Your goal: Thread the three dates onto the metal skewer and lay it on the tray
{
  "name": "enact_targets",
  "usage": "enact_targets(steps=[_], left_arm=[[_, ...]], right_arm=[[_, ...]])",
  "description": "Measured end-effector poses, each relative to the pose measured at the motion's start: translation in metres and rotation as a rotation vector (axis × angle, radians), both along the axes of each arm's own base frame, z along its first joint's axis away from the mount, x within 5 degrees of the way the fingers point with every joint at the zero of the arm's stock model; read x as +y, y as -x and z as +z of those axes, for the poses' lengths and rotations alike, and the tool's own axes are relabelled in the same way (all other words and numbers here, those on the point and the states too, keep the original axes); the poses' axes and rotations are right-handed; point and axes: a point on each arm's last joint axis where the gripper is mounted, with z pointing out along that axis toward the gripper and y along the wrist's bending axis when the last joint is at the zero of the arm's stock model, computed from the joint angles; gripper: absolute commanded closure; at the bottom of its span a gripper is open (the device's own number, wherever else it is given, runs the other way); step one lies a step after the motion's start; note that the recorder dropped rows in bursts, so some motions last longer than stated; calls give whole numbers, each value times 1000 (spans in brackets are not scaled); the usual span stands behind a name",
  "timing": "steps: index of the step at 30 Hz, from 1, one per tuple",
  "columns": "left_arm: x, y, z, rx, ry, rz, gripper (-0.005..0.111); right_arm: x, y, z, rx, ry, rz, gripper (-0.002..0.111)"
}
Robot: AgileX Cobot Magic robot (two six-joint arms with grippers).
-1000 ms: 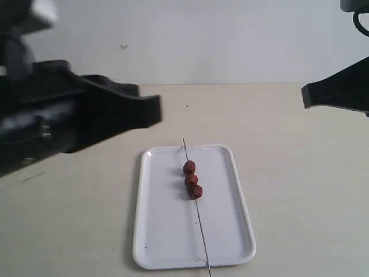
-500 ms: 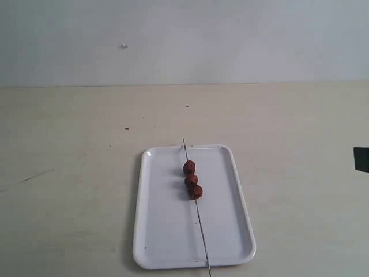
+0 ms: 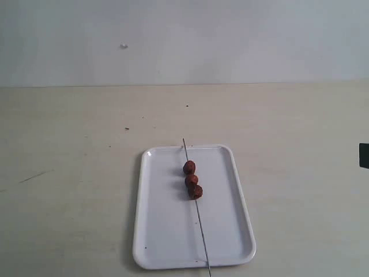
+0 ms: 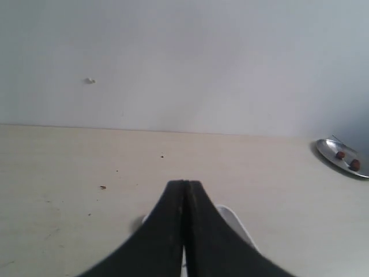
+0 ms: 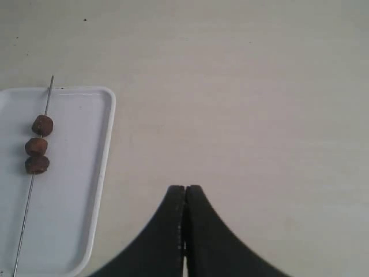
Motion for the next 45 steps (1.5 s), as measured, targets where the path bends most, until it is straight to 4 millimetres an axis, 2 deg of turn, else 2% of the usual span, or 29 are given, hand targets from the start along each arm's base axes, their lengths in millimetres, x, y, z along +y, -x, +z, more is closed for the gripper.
enact_targets(steps=[5,9,10,12,15,21,24,30,39,45], left_arm=[[2,-1,0,-23,-48,9,107],[6,0,0,-4,39,8,107],[8,-1,-5,18,84,19,107],[11,-3,-29,87,154,15,107],[11,-3,-51,164,221,-13,107],[19,2,-69,182,318,-21,107],[29,3,-69,125,350,51,107],[30,3,-66,75,308,54,107],[26,4,-39,-67,195,-14,107],[37,2,-52,-5,-27,87,107]], right_arm=[[0,0,0,0,0,0,108],[0,0,0,0,0,0,108],[0,0,0,0,0,0,108],[0,0,0,0,-1,0,108],[0,0,0,0,-1,0,108],[0,0,0,1,-2,0,108],[0,0,0,1,-2,0,108],[0,0,0,1,-2,0,108],[0,0,0,1,-2,0,108],[0,0,0,1,-2,0,108]])
